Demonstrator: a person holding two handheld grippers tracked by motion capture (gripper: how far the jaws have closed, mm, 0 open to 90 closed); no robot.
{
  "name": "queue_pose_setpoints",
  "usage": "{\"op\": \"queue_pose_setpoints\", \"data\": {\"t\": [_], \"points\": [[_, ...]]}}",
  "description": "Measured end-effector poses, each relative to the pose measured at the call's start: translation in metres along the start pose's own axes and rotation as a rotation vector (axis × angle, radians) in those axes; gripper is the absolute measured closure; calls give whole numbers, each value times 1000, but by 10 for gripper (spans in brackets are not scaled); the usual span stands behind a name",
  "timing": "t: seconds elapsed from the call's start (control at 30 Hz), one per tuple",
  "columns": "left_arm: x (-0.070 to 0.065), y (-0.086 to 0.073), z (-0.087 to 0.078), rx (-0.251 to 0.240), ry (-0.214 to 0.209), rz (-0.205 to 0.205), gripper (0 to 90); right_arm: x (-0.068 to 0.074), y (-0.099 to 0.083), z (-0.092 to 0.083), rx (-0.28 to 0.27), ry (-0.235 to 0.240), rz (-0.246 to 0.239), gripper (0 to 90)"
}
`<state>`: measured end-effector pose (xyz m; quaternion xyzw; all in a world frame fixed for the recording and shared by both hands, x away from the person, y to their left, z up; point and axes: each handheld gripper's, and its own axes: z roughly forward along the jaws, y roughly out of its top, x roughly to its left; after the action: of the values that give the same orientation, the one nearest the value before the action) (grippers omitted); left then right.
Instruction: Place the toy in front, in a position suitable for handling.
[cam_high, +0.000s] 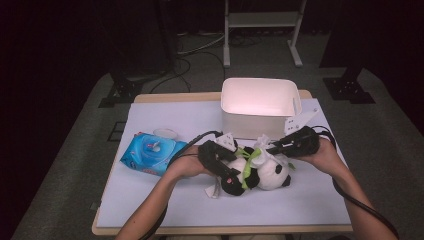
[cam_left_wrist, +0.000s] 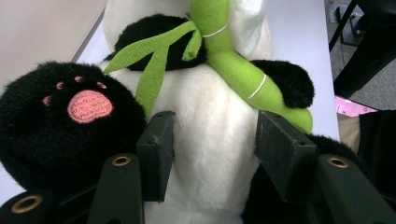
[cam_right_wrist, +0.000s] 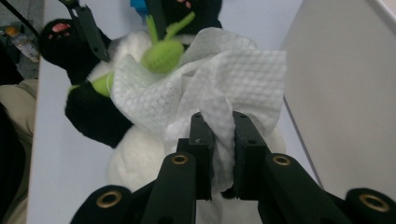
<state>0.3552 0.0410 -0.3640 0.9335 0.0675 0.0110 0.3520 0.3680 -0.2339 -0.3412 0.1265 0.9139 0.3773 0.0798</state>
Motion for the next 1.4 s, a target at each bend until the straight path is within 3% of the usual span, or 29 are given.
{"op": "queue_pose_setpoints", "data": {"t": [0.27,0.53,0.7,1.0,1.4], "points": [[-2,6,6,-7,6,-3,474,6,18,9,48,26,-48,792],[-1,8,8,-2,1,5,472,6,21,18,64,49,-47,794],[-2,6,2,-23,-7,2,450,5,12,19,60,67,-20,799],[-6,1,-11,-61,-45,-14,394,13,5,13,52,57,-22,801],[-2,-13,-23,-62,-8,-53,366,18,-8,1,27,36,-12,802]]}}
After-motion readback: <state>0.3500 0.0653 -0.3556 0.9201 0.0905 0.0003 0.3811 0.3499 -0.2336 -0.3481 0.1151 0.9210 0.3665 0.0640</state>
